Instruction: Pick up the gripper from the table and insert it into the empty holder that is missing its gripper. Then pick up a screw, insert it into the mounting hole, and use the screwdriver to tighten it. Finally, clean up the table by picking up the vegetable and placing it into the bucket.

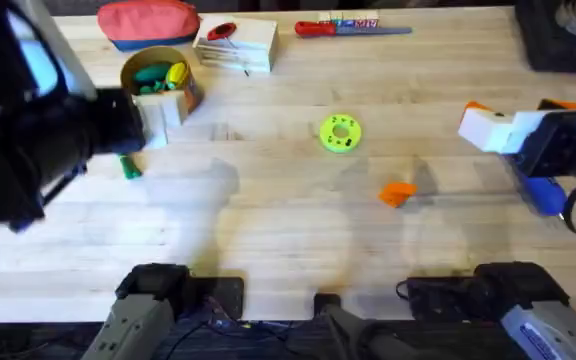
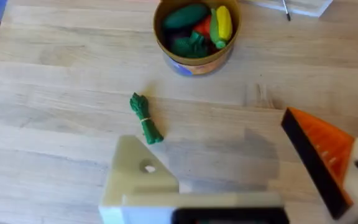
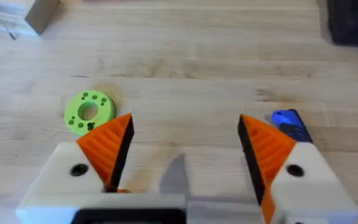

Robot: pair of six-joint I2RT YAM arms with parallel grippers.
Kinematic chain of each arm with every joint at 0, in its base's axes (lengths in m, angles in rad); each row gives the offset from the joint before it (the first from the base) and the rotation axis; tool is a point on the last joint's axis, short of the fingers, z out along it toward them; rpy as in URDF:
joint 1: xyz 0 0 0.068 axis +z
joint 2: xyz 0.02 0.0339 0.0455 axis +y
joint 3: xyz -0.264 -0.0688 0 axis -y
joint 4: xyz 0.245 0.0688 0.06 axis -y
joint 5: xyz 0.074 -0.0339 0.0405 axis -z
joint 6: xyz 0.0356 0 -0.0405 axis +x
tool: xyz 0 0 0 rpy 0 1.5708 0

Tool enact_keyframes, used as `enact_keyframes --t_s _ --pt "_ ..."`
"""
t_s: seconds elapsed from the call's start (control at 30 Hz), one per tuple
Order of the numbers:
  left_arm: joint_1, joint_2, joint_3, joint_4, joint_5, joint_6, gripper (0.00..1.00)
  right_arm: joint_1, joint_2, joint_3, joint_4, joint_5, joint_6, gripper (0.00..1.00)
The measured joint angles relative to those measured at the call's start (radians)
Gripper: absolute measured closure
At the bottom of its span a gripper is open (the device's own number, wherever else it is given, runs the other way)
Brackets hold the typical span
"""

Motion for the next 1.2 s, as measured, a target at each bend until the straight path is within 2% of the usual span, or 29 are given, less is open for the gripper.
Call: enact_keyframes --t_s 0.13,0.2,0.33,0.43,0.5,0.67,0.83,0.87,1.03,1.07,1.2 --pt "0.003 0.125 0.081 -0.074 0.007 -0.026 0.014 0.000 0.040 0.026 0.000 0.000 0.000 0.010" --pt "0.025 0.157 0.086 -0.118 0.008 -0.062 0.014 0.000 0.041 0.026 -0.004 0.000 0.000 0.010" --pt "0.133 0.227 0.086 -0.203 0.038 -0.114 0.015 0.000 0.041 0.027 -0.008 0.000 0.000 0.010" --pt "0.217 0.274 0.086 -0.209 0.101 -0.121 0.015 0.000 0.041 0.027 -0.009 0.000 -0.001 0.010" --pt "0.251 0.287 0.086 -0.204 0.146 -0.121 0.015 0.000 0.041 0.027 -0.009 0.000 -0.001 0.010" --pt "0.254 0.285 0.086 -0.165 0.272 -0.079 0.013 0.000 0.041 0.027 -0.009 0.000 -0.002 0.010" --pt "0.227 0.285 0.086 -0.125 0.437 0.057 0.014 0.000 0.041 0.027 -0.010 0.000 -0.002 0.010" --pt "0.224 0.285 0.086 -0.119 0.473 0.080 0.053 0.000 0.041 0.027 -0.010 0.000 -0.002 0.010" --pt "0.220 0.285 0.086 -0.086 0.591 0.162 0.817 0.000 0.041 0.027 -0.010 0.000 -0.002 0.010" --pt "0.220 0.285 0.086 -0.075 0.614 0.178 0.773 0.000 0.041 0.027 -0.010 0.000 -0.002 0.010" --pt "0.213 0.285 0.086 -0.018 0.737 0.192 0.148 0.000 0.041 0.027 -0.010 0.000 -0.002 0.010"
